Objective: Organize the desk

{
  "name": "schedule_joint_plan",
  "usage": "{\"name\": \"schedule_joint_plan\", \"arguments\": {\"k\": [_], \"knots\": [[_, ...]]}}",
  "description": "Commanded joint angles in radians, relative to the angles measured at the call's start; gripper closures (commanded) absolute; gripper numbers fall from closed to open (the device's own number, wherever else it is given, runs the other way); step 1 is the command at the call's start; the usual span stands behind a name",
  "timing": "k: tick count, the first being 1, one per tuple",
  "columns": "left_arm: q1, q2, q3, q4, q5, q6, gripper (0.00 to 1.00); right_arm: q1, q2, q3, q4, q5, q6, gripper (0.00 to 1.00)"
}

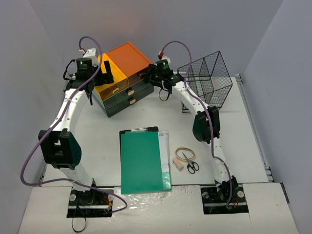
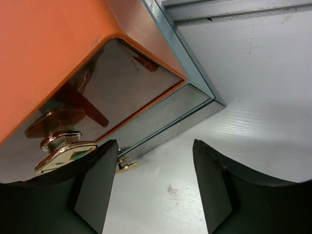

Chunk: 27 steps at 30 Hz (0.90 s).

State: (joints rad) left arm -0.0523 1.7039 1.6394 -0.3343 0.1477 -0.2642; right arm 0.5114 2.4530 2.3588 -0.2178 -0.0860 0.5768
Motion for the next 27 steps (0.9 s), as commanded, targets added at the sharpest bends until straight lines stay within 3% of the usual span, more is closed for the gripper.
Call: {"name": "schedule_joint_plan", "arguments": {"k": [1,7,14,21,27], "knots": [[0.023,0.013,-0.019,-0.19,-0.074,-0.007,0.03,0.009,-0.177,-0.127,0.135,-0.001,0.051,0.42],[0.023,0.017,-0.018,-0.187,-0.073,-0.013,0.03,0.031,-0.321,-0.353,0.152,-0.131,0.126,0.43],[0.023,0.025,-0.01,-0.184,-0.066,-0.026,0.03,0.062,-0.448,-0.589,0.502,-0.281,0.407,0.43],[0.025,0.03,-0.004,-0.184,-0.06,-0.035,0.03,0.093,-0.364,-0.704,0.887,-0.383,0.743,0.44],[0.025,0.028,0.005,-0.191,-0.057,-0.034,0.03,0.145,-0.258,-0.63,1.012,-0.378,0.859,0.44]]}}
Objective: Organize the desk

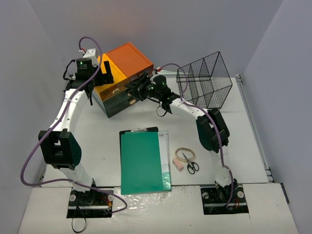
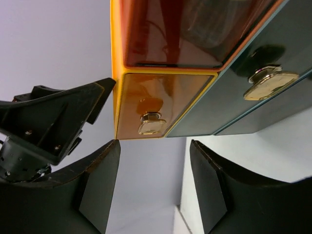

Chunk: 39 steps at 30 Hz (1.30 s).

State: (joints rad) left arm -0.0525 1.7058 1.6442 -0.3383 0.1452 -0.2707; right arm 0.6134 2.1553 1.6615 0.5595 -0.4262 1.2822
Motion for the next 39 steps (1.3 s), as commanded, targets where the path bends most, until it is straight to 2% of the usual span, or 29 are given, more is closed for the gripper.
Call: {"name": "schedule_joint_plan", "arguments": {"k": [1,6,39], "knots": [[0.025,0.026,0.0,-0.188,-0.055,-0.028,0.03,0.048,0.054,0.085,0.256,-0.035,0.174,0.44],[0.024,0.023,-0.003,-0.19,-0.055,-0.027,0.03,0.07,0.098,0.152,0.263,-0.026,0.199,0.45],[0.024,0.011,-0.001,-0.205,-0.058,-0.016,0.03,0.089,0.221,0.218,0.291,0.049,0.23,0.49]]}}
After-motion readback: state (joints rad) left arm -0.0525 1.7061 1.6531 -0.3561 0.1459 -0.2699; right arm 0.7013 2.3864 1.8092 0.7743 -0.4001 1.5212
